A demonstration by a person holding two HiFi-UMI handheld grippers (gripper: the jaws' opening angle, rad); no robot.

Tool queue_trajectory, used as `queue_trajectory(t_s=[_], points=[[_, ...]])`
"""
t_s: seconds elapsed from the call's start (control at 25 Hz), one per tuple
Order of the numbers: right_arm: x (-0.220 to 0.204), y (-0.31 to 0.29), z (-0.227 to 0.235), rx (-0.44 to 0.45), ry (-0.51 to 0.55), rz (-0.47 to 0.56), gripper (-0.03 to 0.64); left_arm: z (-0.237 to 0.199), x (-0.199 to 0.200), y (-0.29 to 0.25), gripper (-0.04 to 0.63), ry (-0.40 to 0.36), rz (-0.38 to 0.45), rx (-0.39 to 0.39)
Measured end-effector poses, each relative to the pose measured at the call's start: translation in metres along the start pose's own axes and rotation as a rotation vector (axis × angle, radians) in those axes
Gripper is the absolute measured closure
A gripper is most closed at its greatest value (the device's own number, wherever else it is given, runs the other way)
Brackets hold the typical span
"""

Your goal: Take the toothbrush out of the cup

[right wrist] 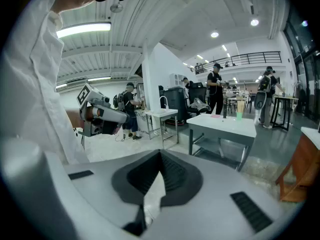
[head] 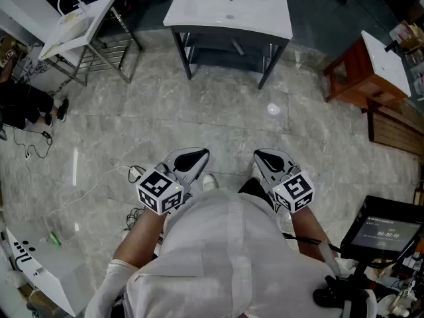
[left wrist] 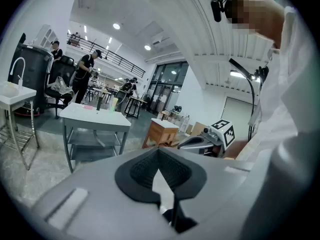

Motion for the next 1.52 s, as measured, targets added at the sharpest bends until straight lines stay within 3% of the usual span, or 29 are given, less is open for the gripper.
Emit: queue_trajectory(t_s=[0.24, 0.6, 0.88, 1.12, 1.2, 1.28, 1.52], points=[[0.012, -0.012, -0.008, -0.009, 0.006, -0.025, 0.612, -0.024, -0.009, 0.005, 0.589, 0.006, -0.004, -0.01], [0.032, -0.024, 0.03, -0.019, -0.031, -0.012, 0.611, -0.041, 0.024, -0.021, 0.589, -0.043, -0.016, -0.024], [0.073, -0.052, 0.125, -0.014, -0.016, 0.045, 0.609, -0.093, 0.088, -0.069, 0.589, -0.048, -0.045, 0.028], [0.102, -0.067, 0.198, -0.02, 0.016, 0.066, 0.607, -0.124, 0.154, -0.11, 0.588, -0.073, -0.004, 0.032], [0.107, -0.073, 0.216, -0.027, 0.026, 0.071, 0.598, -0.132, 0.167, -0.125, 0.588, -0.076, 0.009, 0.033], [0.108, -0.079, 0.23, -0.028, 0.022, 0.068, 0.545, -0.141, 0.177, -0.137, 0.588, -0.069, 0.012, 0.035], [0.118, -0.102, 0.262, -0.044, -0.011, 0.058, 0.543, -0.179, 0.195, -0.158, 0.588, -0.083, -0.009, 0.005]])
Point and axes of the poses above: the fingertips, and each gripper's own axes: y backward along the fingers, z to its right, x out of its top, the point moved 9 cm from there along y, backward along the fingers, and after that the axes turned 15 degrees about -z, right-handed, at the moved point
